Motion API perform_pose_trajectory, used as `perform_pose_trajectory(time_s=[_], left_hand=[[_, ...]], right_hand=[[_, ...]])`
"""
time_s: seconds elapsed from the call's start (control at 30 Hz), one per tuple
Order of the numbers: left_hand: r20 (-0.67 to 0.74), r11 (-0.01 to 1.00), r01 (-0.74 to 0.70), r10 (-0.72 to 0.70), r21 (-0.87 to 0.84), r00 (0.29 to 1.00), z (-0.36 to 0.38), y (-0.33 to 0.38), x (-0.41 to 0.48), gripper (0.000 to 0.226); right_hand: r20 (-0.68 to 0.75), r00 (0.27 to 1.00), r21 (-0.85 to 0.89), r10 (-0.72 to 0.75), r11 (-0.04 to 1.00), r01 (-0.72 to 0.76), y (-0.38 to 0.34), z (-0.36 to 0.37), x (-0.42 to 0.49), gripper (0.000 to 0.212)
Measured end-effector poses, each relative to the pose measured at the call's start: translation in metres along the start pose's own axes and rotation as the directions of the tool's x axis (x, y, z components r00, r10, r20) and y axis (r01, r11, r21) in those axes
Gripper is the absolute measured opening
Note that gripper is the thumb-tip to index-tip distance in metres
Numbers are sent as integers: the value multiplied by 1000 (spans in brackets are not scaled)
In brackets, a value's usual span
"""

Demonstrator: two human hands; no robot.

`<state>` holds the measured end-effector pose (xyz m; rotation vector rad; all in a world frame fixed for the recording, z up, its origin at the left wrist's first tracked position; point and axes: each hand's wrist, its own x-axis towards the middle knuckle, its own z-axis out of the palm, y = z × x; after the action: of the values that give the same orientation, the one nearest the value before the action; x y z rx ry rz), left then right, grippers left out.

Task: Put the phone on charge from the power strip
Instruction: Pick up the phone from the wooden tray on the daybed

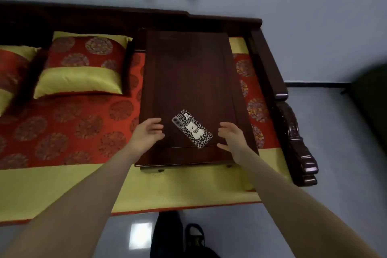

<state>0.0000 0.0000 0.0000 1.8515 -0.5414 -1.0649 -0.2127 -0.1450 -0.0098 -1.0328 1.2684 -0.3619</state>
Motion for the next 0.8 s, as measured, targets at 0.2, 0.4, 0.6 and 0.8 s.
perform_pose_trajectory(time_s=[0.2,0.4,0.6,0.8], left_hand=[[85,994,94,-89,-55,992,3,2,74,49],[122,958,279,-269,-73,955,23,-5,118,34],[142,903,429,-423,-14,895,20,-2,146,38],[204,880,461,-475,115,856,27,-5,151,50]], right_hand=[[-123,984,16,127,992,-126,12,10,45,27],[-132,960,80,248,968,-239,24,21,66,24],[-187,929,140,318,945,-295,22,25,89,16],[-228,921,116,317,948,-297,21,23,98,9]])
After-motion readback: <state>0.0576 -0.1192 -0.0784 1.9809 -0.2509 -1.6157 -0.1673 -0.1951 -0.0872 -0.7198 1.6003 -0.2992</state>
